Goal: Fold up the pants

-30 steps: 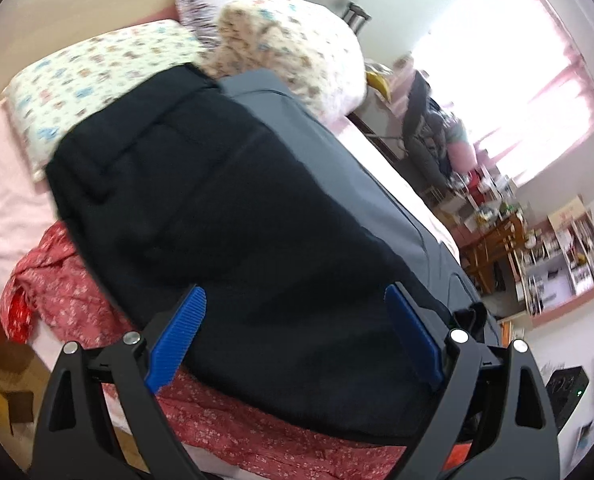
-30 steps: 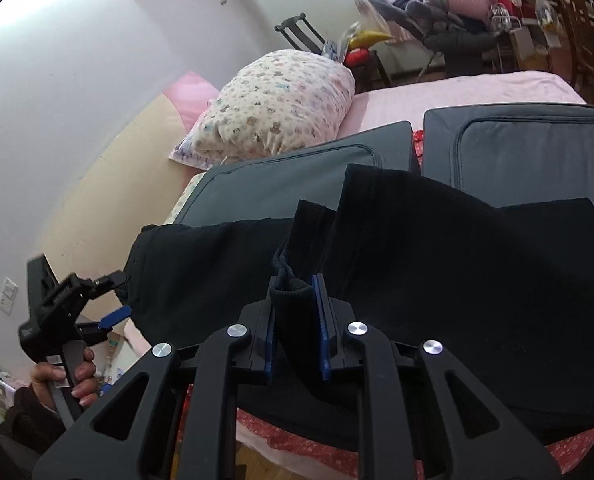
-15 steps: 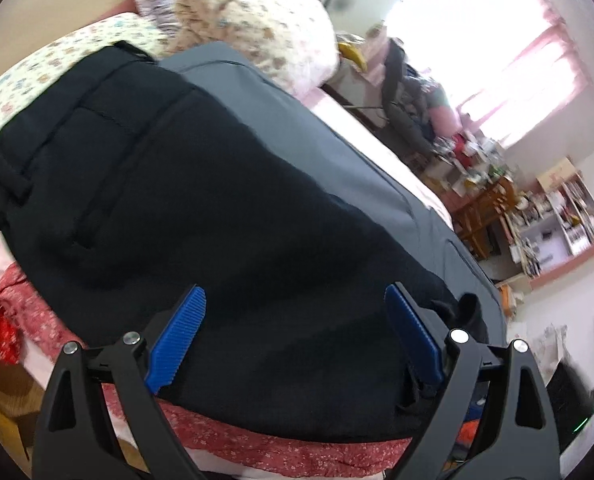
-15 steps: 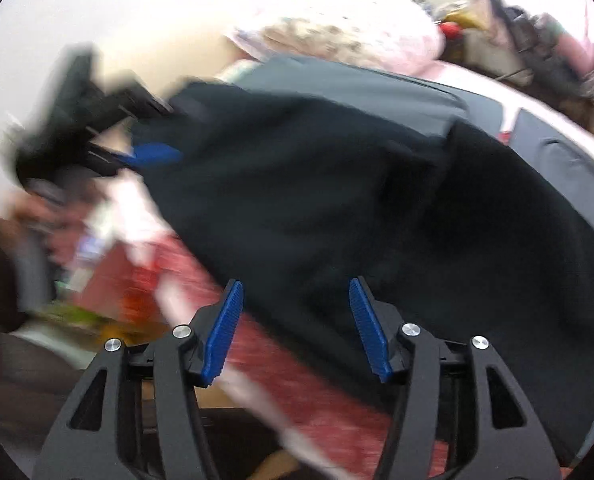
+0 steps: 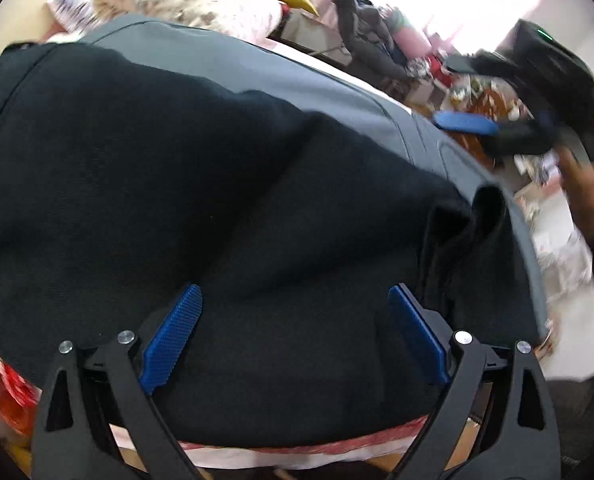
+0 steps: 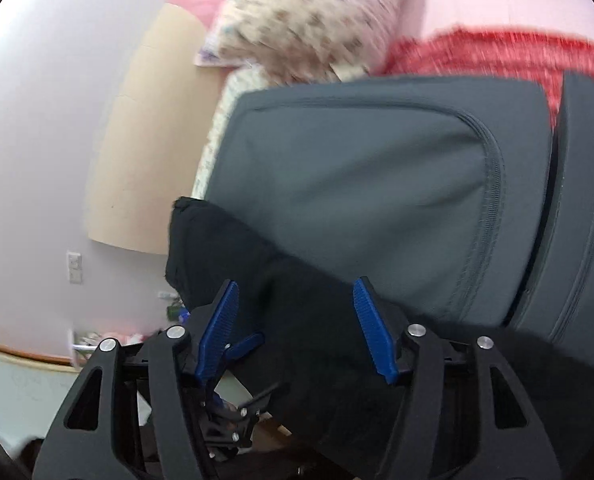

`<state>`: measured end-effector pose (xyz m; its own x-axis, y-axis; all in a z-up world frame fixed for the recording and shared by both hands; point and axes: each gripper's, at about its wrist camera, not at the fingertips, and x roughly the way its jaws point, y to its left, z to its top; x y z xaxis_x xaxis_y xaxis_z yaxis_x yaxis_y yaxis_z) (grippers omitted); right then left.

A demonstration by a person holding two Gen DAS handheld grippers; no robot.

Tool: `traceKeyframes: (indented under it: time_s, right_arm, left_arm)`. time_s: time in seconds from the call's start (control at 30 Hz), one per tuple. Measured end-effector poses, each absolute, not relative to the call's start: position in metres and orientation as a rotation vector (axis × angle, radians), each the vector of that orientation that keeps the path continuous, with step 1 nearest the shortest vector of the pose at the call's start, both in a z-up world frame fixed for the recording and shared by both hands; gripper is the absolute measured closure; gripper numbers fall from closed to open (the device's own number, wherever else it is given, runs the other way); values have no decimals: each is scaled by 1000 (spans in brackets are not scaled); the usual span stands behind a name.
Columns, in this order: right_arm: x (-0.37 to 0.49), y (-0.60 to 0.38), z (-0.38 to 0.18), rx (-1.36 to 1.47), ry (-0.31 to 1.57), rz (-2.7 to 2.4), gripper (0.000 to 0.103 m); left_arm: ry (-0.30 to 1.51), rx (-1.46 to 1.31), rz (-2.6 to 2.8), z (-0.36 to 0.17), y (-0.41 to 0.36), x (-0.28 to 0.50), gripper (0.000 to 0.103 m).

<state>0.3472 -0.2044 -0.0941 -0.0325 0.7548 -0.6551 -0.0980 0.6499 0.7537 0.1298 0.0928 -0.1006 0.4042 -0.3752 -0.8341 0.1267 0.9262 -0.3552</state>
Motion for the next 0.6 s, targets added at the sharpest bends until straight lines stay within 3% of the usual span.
traceKeyframes:
  time_s: [0.33, 0.47, 0.6]
  right_arm:
    - [344, -198, -150, 424, 1805, 801, 35]
    - [341, -181, -156, 429, 1831, 897, 27]
    - [338, -162, -154, 481, 1791, 1004, 26]
  left_arm:
    - [1115, -287, -350, -102, 101, 133, 8]
    - [1117, -297, -359, -102, 103, 137, 7]
    - [1115, -294, -364, -101, 100, 132, 6]
